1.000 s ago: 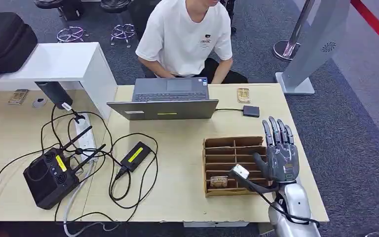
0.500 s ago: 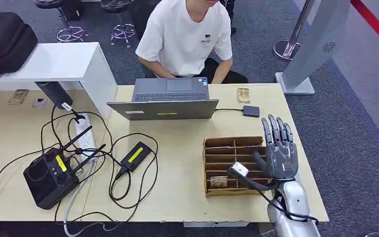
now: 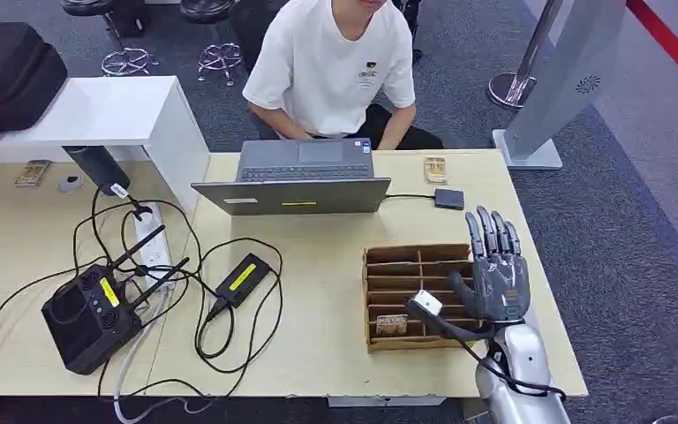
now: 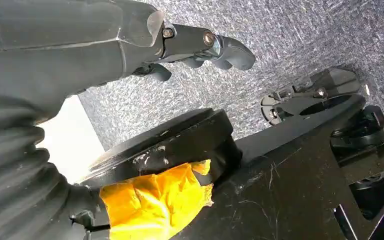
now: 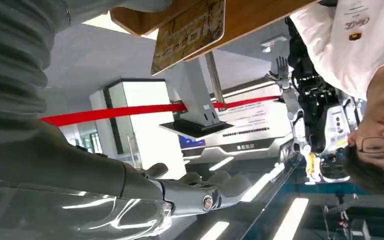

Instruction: Pass the card to the sensor for recognition and then transmit it.

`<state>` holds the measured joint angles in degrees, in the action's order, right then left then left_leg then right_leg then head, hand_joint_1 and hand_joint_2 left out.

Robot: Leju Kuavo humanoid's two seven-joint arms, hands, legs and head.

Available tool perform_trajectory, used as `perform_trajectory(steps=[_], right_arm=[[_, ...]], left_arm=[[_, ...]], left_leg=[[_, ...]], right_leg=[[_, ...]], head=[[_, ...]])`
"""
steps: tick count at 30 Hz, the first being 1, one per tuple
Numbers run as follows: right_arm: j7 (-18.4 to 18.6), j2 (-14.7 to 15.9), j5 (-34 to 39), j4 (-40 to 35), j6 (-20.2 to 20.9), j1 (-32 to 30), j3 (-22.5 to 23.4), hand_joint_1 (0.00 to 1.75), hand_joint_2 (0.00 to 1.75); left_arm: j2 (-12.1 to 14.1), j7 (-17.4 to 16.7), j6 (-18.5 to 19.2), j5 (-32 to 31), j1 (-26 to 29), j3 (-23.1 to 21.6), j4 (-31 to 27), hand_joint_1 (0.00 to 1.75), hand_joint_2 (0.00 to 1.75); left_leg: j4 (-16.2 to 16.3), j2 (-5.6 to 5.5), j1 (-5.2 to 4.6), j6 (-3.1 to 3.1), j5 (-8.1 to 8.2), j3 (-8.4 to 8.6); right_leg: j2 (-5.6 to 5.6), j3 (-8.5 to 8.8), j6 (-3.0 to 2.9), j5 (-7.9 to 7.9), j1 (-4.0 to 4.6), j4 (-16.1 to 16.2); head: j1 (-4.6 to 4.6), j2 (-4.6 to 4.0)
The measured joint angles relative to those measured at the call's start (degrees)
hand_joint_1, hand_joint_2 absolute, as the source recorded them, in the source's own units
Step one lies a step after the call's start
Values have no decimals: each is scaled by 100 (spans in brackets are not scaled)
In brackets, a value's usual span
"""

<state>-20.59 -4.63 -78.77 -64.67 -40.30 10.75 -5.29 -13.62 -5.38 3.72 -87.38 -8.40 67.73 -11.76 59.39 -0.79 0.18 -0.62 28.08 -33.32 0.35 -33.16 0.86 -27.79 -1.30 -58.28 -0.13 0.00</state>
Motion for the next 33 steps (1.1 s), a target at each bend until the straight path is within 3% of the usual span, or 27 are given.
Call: perform_trajectory(steps=[12,13,33], right_arm=[[15,0,-39,52,-4,2,-28,0,175],[15,0,-39,55,-4,2,-28,175,175],[-124,9,203,201,0,-26,-28,175,175]], left_arm=[[0,2,4,-2,0,0,0,0,175],[0,0,4,-2,0,0,0,0,175],[2,0,7,-4,1,0,0,0,175]], left_leg=[[0,1,0,0,0,6],[0,1,0,0,0,6],[0,0,0,0,0,3]], right_leg=[[1,4,0,0,0,0],[1,4,0,0,0,0],[0,2,0,0,0,0]], head=[[0,0],[0,0],[0,0]])
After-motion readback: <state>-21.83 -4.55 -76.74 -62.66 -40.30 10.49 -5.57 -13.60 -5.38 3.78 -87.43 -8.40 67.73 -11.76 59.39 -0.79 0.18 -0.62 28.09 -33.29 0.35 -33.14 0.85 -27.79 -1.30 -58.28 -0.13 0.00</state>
